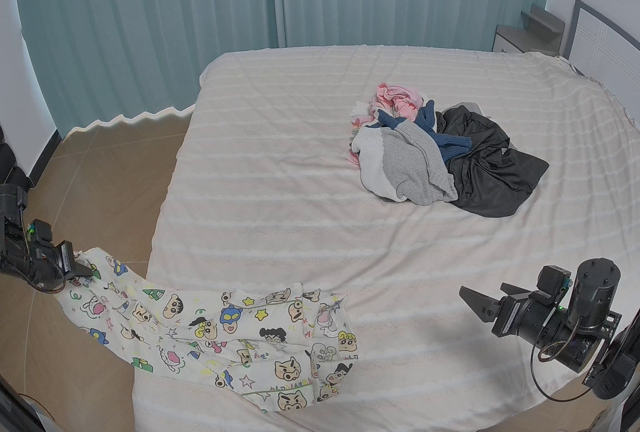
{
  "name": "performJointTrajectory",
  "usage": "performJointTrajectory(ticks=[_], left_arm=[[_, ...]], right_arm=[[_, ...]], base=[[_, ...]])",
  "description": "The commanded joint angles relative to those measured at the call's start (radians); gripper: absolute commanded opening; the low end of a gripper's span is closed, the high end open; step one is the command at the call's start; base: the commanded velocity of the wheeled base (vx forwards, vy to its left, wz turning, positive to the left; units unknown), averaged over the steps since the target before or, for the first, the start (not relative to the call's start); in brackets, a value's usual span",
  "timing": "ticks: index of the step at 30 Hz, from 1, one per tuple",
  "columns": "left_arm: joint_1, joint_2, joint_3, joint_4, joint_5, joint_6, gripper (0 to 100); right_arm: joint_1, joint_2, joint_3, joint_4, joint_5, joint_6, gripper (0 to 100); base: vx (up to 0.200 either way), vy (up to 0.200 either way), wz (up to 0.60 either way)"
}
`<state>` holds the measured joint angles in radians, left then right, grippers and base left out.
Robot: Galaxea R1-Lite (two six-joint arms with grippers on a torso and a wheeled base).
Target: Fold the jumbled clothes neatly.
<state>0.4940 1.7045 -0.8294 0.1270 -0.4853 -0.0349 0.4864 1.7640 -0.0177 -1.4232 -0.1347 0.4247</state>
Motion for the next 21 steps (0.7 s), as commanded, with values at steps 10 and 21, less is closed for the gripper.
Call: performJointTrajectory(ticks=[10, 21], left_arm=[[-0.583, -0.21, 0.07, -0.007, 0.252, -0.346, 0], [-0.897, -0.094, 0.085, -0.196, 0.399, -0.614, 0]], right_arm=[[-0.019, 0.0, 0.018, 0.0, 0.006, 0.0, 100], [-0.019, 0.002, 0.018, 0.0, 0.006, 0.002, 100]], base=[[0.0, 0.0, 0.0], [0.0, 0.0, 0.0]])
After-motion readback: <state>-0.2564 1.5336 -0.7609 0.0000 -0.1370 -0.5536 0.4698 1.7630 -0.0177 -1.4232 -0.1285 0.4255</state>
